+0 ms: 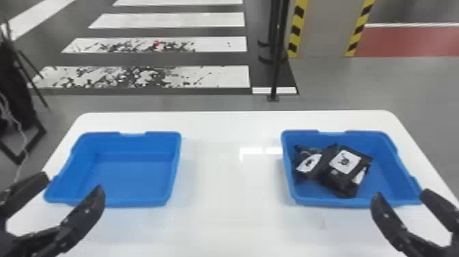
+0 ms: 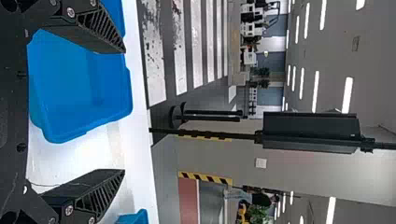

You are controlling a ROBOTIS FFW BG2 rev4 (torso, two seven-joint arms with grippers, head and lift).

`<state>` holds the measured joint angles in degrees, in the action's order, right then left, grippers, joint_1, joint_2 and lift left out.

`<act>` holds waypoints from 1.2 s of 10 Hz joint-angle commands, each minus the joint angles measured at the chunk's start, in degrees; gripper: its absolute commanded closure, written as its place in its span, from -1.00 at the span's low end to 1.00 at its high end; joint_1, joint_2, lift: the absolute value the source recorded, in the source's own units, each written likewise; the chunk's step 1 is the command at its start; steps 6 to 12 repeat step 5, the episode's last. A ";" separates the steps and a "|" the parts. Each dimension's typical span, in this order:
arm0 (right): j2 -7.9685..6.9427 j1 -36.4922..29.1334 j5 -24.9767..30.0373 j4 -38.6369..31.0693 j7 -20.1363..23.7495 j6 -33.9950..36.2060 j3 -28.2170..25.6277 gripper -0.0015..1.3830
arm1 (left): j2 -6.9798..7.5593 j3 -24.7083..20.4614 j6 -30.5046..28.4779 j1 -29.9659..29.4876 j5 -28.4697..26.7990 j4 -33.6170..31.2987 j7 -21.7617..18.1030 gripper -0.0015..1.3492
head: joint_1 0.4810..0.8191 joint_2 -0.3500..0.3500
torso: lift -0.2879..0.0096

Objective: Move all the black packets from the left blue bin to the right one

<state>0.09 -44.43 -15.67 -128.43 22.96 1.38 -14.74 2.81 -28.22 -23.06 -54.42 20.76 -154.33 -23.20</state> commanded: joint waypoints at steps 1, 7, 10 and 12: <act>-0.14 0.00 0.02 -0.03 -0.02 -0.12 0.00 -0.74 | 0.00 0.00 0.00 0.00 0.15 0.00 0.00 -0.78 | 0.27 0.11 | 0.00; -0.14 0.00 0.02 0.11 -0.02 0.02 0.00 -0.74 | 0.00 0.00 -0.14 0.00 0.61 0.42 0.00 -0.78 | 0.27 0.11 | 0.00; -0.14 0.00 0.02 0.11 -0.02 0.02 0.00 -0.74 | 0.00 0.00 -0.14 0.00 0.61 0.42 0.00 -0.78 | 0.27 0.11 | 0.00; -0.14 0.00 0.02 0.11 -0.02 0.02 0.00 -0.74 | 0.00 0.00 -0.14 0.00 0.61 0.42 0.00 -0.78 | 0.27 0.11 | 0.00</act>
